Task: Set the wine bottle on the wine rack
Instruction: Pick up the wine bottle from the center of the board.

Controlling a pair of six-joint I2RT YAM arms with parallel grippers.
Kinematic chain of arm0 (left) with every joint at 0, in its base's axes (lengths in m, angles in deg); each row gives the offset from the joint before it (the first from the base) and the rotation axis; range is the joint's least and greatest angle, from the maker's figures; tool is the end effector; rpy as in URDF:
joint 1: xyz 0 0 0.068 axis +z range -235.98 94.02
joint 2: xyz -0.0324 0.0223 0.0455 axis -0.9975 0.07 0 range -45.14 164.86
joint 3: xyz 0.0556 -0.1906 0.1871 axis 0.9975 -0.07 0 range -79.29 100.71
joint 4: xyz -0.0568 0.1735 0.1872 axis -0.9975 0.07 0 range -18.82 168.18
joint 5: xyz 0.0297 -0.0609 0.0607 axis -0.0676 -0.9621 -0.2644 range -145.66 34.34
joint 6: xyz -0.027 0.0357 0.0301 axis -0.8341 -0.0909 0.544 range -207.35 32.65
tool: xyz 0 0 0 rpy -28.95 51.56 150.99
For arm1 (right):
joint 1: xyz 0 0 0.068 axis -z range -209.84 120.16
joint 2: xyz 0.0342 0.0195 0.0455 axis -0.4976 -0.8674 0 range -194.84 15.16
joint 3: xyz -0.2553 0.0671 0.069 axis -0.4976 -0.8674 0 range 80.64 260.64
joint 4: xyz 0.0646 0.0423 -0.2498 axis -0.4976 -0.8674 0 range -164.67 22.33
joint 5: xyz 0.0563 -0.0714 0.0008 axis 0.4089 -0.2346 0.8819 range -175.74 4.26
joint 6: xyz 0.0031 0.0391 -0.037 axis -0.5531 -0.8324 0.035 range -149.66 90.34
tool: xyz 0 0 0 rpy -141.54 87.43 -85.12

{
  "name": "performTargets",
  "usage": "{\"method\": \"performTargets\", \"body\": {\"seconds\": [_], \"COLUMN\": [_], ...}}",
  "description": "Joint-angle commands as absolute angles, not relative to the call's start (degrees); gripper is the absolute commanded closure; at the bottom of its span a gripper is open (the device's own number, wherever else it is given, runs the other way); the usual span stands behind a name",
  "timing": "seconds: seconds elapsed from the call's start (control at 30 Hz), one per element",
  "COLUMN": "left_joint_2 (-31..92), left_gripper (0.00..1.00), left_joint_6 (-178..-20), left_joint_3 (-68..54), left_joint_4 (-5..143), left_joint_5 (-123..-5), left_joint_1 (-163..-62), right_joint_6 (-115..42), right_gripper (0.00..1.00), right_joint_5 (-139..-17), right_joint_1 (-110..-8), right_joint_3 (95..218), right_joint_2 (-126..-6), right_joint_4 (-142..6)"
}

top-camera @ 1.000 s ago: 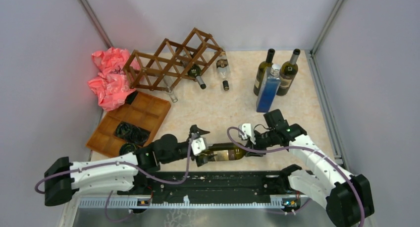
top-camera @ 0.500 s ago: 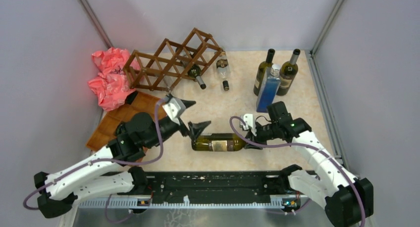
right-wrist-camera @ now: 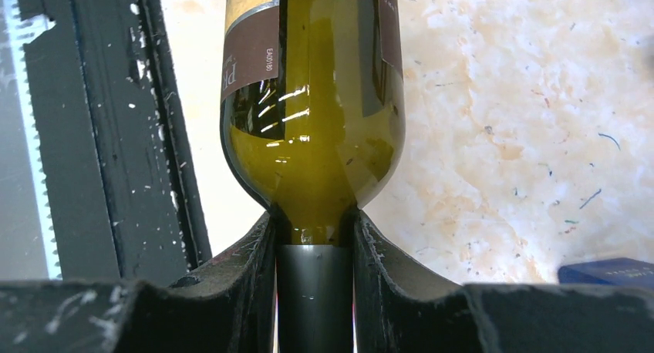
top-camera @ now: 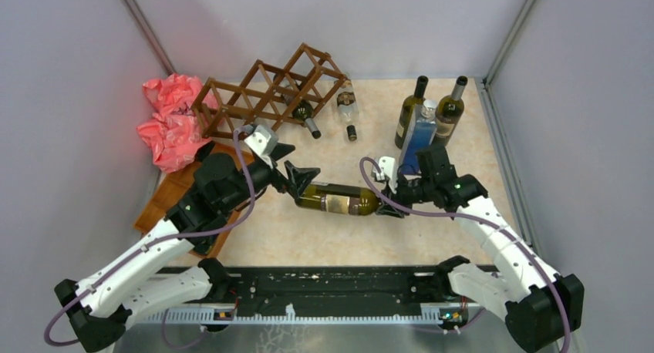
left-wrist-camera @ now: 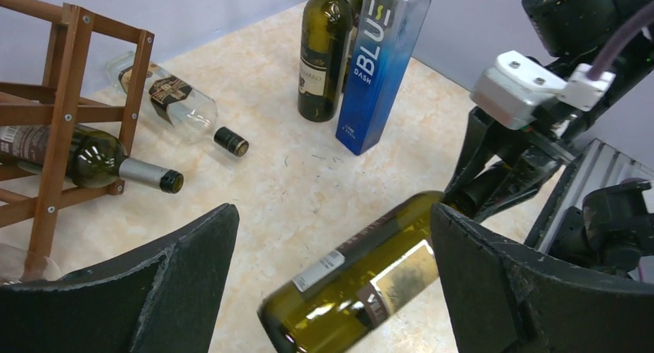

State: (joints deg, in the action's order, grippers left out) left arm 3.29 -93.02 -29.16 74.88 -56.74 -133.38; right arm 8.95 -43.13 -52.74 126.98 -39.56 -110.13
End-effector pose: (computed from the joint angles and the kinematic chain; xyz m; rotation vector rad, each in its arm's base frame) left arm 0.1332 -0.1459 0.3744 0.6034 1.5412 -0.7279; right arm 0.1581 0.0929 0.2750 -1.4295 1.7875 0.7654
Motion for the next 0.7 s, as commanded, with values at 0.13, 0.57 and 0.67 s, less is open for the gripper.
{"method": "performTargets", "body": {"seconds": [0.13,0.57,0.67], "left_joint_2": [0.2,-3.9,-4.3], "left_gripper": [0.01,0.01,0.01], "left_joint_6": [-98.2,-99.9,-99.8], "left_joint_3": [-27.0,-27.9,-28.1], "left_joint_4": [75.5,79.2,79.4], "left_joint_5": [-57.8,-53.5,-53.1], "left_joint_1": [-133.0,-133.0,-132.9], "right_joint_6": [-1.3,-11.8,-13.1], "right_gripper": [1.0,1.0,1.0], "right_joint_5": [-49.0,-69.9,-75.3], "right_joint_1": [-55.1,-56.8,-57.3], "right_joint_3": [134.9,139.1,139.5], "right_joint_2": [-42.5,-48.0,-50.0], "right_joint_4": [-94.0,-79.1,-74.3]}}
